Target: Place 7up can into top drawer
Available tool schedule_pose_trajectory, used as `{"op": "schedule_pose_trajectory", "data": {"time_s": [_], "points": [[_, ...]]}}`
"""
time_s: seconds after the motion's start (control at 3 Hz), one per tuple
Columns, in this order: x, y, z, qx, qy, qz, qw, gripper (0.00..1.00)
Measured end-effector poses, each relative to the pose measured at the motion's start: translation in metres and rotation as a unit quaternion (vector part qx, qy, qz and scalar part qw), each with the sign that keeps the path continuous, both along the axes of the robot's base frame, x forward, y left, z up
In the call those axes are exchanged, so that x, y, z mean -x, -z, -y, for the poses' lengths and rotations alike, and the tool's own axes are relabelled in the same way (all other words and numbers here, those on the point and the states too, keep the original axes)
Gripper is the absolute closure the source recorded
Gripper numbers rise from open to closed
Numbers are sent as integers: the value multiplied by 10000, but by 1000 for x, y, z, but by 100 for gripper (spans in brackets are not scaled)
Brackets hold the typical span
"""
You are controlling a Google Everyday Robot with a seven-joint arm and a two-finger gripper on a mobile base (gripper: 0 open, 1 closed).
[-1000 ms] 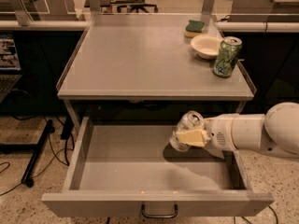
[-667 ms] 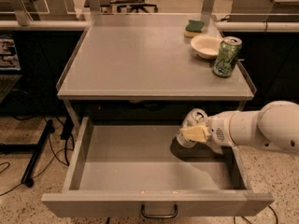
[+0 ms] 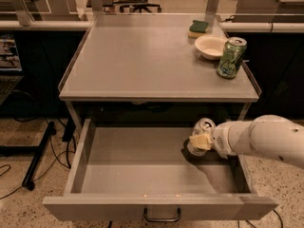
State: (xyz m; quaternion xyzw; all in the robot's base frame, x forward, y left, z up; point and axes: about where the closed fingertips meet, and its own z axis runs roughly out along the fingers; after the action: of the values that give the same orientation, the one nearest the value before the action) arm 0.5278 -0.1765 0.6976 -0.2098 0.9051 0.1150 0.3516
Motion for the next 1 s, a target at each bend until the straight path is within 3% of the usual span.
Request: {"op": "schedule_pose_trajectory", "data": {"time_s": [0.33, 0.67, 1.0], "points": [[6, 23, 3, -157, 204, 11, 9997, 100], [5, 23, 5, -167, 237, 49, 9996, 100], [5, 23, 5, -167, 237, 49, 9996, 92]]}}
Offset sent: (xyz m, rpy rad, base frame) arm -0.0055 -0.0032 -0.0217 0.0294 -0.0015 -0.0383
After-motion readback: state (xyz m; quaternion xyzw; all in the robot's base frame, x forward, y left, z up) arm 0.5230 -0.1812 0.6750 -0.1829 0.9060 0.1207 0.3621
